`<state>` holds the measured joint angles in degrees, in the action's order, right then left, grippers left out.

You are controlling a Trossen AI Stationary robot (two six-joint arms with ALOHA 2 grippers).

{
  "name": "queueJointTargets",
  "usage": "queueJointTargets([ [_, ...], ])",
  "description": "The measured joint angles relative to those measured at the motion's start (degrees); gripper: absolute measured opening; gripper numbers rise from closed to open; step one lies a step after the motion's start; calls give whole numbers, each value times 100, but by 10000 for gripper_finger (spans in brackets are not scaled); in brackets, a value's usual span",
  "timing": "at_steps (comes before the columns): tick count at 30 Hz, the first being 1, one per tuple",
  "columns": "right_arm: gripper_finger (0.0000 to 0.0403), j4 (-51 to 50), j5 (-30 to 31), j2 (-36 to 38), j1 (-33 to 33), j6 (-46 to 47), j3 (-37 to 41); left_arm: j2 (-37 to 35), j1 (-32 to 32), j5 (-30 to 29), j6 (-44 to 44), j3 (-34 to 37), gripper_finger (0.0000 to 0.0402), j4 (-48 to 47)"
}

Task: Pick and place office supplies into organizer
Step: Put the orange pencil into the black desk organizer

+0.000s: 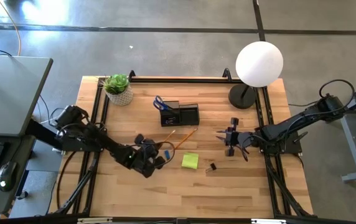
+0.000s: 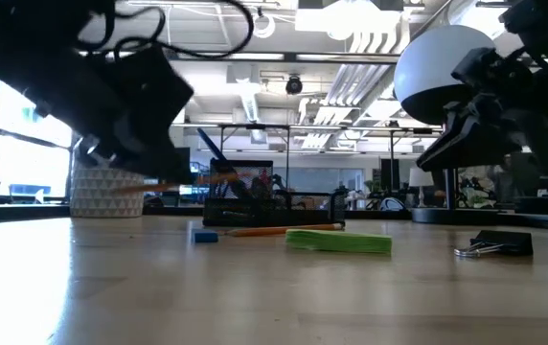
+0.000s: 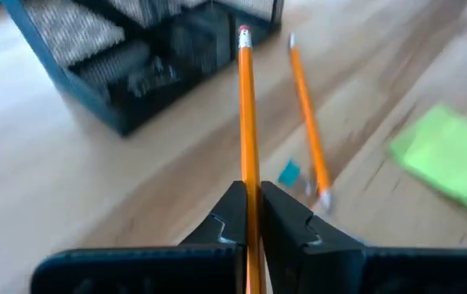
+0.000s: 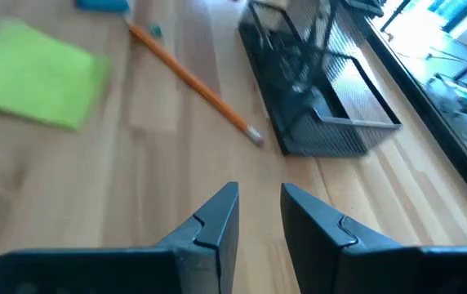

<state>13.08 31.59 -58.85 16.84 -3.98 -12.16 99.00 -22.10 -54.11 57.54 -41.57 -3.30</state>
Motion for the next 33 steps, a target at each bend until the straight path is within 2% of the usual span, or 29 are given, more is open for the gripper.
queueJointTargets([
  [3, 87, 615, -374, 0, 0, -55, 0, -236, -3, -311, -376, 2, 10, 241],
  [6, 87, 1743, -983, 0, 0, -263, 0, -544, -3, -705, -935, -6, 5, 700],
  [11, 87, 3576, -1999, 2, -277, -385, 0, -1026, -3, -1226, -2452, -7, 6, 1898],
  [14, 87, 4578, -2621, 2, -700, -216, 0, -1142, -2, -1175, -3464, -14, 5, 2977],
  [16, 87, 5139, -3124, 2, -1060, 38, -41, -1144, 0, -930, -4000, -13, 3, 3654],
  [19, 91, 5252, -3849, 1, -1560, 560, -303, -1148, 2, -693, -4509, -13, 3, 4377],
  [21, 99, 5035, -4075, -57, -1731, 701, -522, -1148, 2, -587, -4835, -13, 4, 4715],
  [23, 112, 4764, -4135, -175, -1779, 702, -714, -1148, 54, -440, -5198, -13, 3, 5054],
  [26, 135, 4608, -4207, -510, -1740, 726, -1085, -1148, 213, 94, -5437, -13, 2, 5397],
  [29, 154, 4569, -4348, -978, -1682, 764, -1453, -1148, 452, 548, -5432, -15, 3, 5477],
  [33, 168, 4534, -4650, -1538, -1659, 810, -1914, -1148, 626, 780, -5347, -15, 4, 5415],
])
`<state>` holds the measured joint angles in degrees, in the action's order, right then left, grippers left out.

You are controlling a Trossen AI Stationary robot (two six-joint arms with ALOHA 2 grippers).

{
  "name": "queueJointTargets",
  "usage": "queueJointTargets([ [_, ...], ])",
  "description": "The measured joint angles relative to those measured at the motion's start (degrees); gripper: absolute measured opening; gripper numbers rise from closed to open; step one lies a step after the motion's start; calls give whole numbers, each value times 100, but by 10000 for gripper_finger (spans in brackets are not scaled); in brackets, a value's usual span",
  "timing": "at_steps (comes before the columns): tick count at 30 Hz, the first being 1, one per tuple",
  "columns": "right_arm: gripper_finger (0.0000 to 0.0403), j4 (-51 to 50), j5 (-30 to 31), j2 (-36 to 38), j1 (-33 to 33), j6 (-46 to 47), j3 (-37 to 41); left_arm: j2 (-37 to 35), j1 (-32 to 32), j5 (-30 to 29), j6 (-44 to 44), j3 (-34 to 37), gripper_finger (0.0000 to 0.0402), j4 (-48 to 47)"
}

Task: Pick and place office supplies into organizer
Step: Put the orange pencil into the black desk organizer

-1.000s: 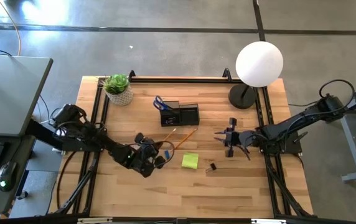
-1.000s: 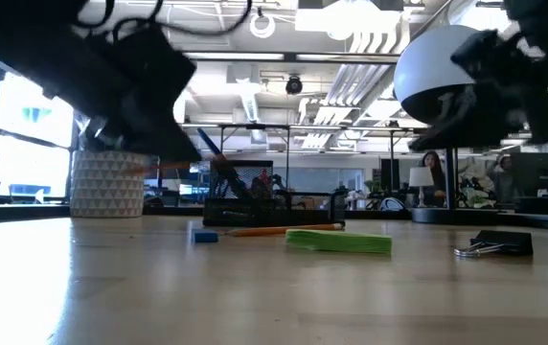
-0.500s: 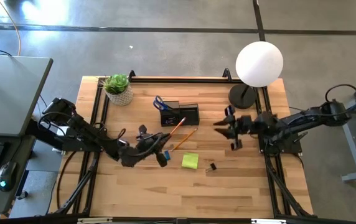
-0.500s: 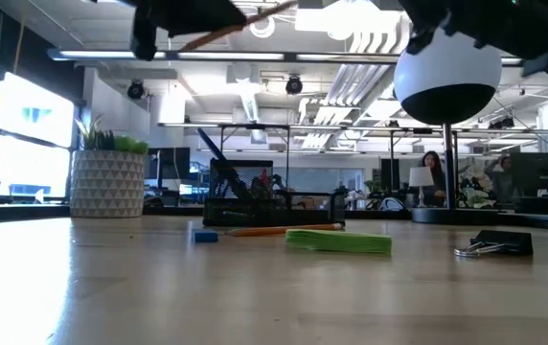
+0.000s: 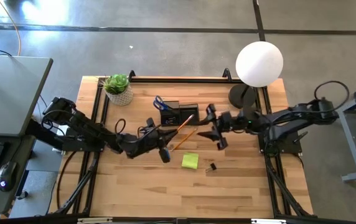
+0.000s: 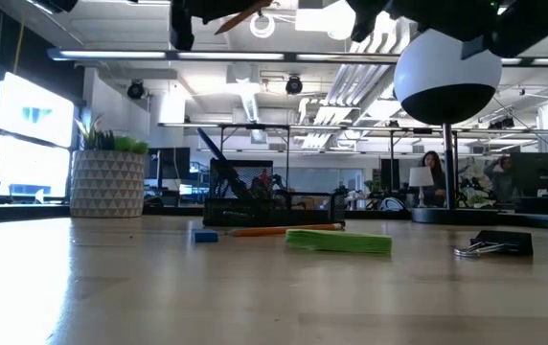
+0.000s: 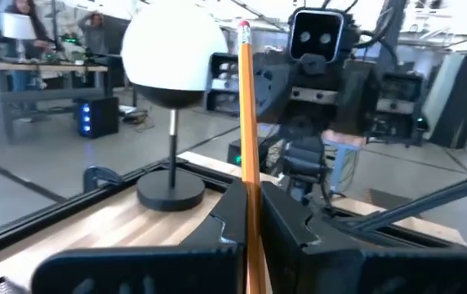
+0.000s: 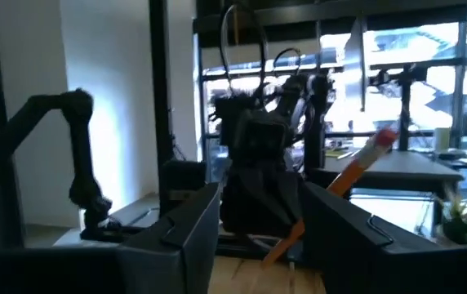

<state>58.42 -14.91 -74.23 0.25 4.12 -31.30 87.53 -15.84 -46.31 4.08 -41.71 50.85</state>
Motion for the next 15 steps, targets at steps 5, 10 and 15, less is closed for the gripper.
queueJointTargets([
  [5, 167, -38, -33, -540, 3, -9, -391, 0, 9, 230, 46, 0, 4, -73],
  [10, 162, -28, -39, -811, 6, -148, -584, 0, 10, 211, 135, 0, 5, -161],
  [15, 152, 11, -88, -843, 16, -155, -650, 0, 8, 223, 219, 0, 5, -256],
])
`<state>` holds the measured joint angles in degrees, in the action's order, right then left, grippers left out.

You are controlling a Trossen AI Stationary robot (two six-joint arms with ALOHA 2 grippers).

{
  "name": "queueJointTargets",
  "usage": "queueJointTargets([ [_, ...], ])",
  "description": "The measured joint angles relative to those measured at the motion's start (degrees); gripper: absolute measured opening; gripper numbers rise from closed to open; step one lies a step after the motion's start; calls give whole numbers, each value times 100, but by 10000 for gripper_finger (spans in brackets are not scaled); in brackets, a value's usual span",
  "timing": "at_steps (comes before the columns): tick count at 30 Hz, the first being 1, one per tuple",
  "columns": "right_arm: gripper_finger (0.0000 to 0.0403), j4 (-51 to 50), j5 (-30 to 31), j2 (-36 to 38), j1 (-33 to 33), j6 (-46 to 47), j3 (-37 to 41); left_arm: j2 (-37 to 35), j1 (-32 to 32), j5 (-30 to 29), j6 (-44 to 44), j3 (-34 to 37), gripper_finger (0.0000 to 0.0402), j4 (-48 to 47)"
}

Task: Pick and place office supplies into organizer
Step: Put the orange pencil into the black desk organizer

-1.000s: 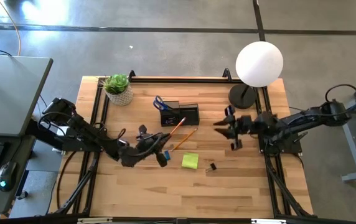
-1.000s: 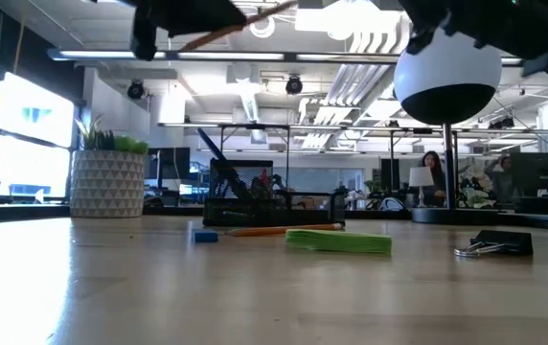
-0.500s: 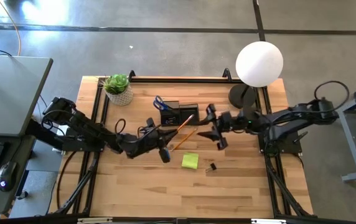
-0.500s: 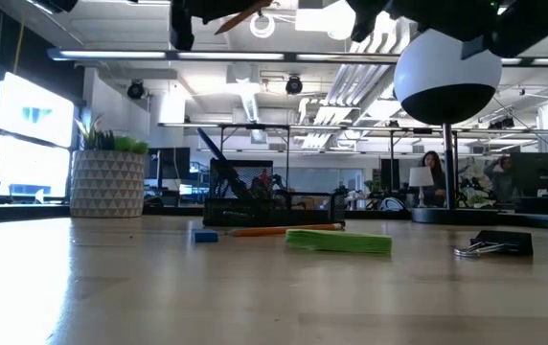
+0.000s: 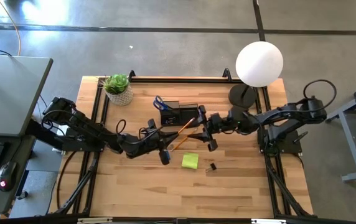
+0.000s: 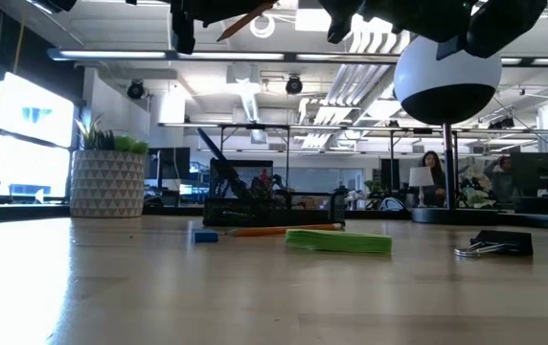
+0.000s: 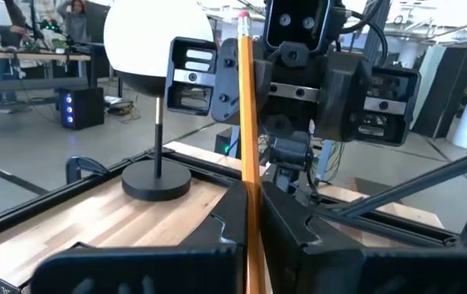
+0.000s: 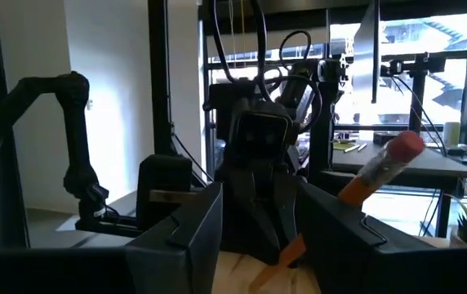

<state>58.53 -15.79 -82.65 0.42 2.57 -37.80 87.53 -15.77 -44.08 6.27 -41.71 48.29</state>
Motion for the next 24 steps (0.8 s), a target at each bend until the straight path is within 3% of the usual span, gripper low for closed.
queueJointTargets([
  [11, 118, -233, -361, 24, -1, 136, 0, 0, 0, -30, 2, 0, 5, -81],
  [18, 119, -275, -412, 741, -41, -349, 0, 0, 0, -137, 50, 0, 5, -249],
  [24, 119, -823, 143, 1147, -196, -828, 0, 0, 0, -17, 16, 0, 5, -175],
])
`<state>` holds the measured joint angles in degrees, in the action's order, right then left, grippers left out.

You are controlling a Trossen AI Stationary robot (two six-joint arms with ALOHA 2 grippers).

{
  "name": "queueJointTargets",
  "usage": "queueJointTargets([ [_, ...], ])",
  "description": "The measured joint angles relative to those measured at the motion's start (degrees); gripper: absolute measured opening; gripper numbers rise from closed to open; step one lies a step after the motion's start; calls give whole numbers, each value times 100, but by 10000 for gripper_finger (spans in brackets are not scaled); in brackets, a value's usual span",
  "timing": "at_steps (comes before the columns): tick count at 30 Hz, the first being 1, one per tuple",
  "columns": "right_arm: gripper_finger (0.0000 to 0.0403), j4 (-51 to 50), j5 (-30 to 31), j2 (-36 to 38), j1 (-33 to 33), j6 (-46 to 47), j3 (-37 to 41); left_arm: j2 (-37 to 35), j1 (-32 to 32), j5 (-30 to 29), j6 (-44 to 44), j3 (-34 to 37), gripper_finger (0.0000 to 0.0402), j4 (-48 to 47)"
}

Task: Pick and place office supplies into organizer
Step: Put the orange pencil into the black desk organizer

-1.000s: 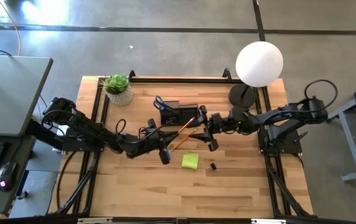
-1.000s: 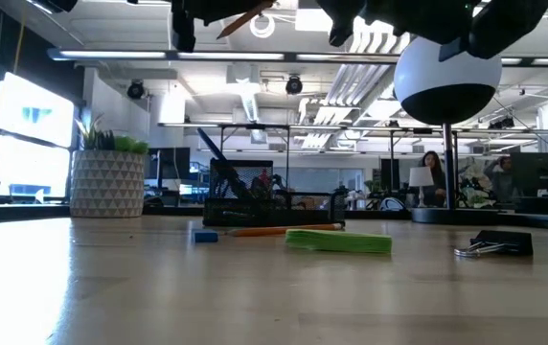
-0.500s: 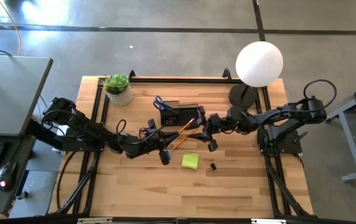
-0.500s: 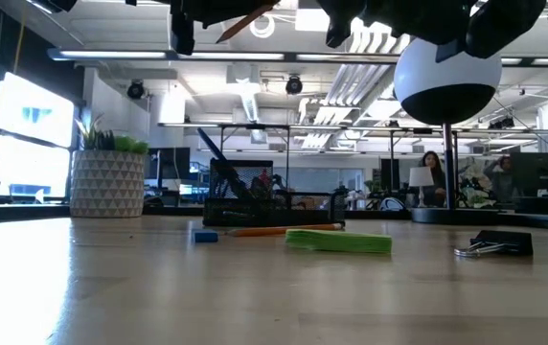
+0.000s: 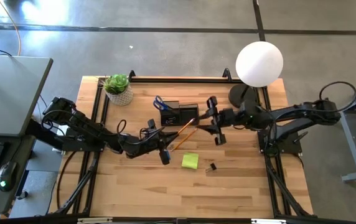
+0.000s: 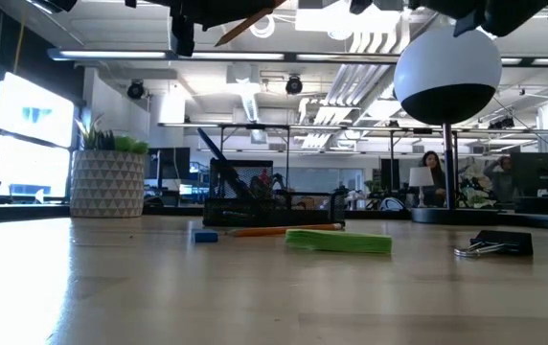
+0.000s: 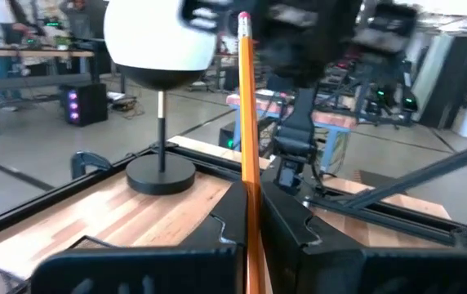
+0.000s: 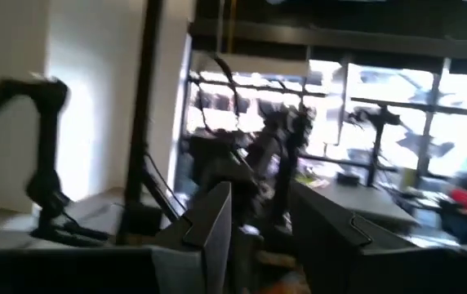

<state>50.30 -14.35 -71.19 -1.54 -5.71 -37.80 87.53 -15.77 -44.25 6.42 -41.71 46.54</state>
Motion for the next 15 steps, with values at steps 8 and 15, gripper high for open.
queueJointTargets([
  [8, 119, -96, -79, -349, -109, 84, 0, 0, 0, 78, -48, 0, 5, -1],
  [15, 119, 117, -283, -534, -112, 221, 0, 0, 0, 78, -62, 0, 5, -8],
])
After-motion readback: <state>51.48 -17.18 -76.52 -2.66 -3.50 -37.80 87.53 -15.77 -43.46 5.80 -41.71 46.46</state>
